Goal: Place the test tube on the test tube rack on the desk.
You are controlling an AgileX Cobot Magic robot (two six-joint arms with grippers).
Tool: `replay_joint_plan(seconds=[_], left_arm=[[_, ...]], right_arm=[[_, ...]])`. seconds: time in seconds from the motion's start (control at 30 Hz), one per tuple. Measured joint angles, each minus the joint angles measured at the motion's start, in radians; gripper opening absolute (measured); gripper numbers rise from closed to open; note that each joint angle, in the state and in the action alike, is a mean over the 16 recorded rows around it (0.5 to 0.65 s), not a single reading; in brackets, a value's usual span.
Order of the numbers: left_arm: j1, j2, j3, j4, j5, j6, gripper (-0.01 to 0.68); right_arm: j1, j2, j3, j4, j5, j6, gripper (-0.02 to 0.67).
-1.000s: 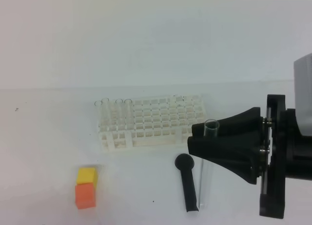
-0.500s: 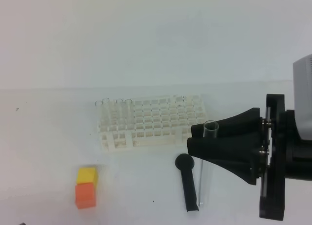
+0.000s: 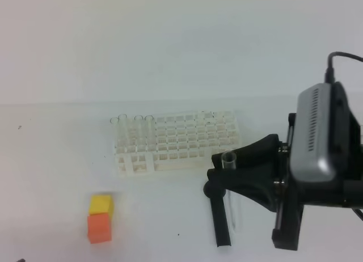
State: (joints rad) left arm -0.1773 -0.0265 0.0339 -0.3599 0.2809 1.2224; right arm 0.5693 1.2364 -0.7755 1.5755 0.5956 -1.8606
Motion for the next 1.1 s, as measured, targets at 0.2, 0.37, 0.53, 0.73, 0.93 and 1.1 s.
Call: replay_joint_plan(seconds=[0.2,0.37,0.53,0.73,0.93,1.1], left_arm=[[0.0,0.0,0.0,0.0,0.0,0.0,-0.001],[0.0,0.0,0.0,0.0,0.0,0.0,-0.001],[0.0,0.0,0.0,-0.001,0.0,0.0,-0.001],[0.0,0.0,0.0,-0.001,0.0,0.0,-0.001],[0.0,0.0,0.0,-0.001,0.0,0.0,-0.001],[0.0,0.0,0.0,-0.001,0.0,0.0,-0.001]], right_arm=[[0.0,0.039,0.0,-0.001,-0.042,-0.099,0.12],[0.0,0.055,0.0,-0.001,-0.082,-0.137,0.12],[0.006,0.071,-0.011,-0.011,-0.147,-0.123,0.12],[0.042,0.138,-0.083,-0.118,-0.303,0.046,0.12],[0.103,0.277,-0.202,-0.407,-0.555,0.478,0.12],[0.149,0.426,-0.296,-0.73,-0.817,0.96,0.12]])
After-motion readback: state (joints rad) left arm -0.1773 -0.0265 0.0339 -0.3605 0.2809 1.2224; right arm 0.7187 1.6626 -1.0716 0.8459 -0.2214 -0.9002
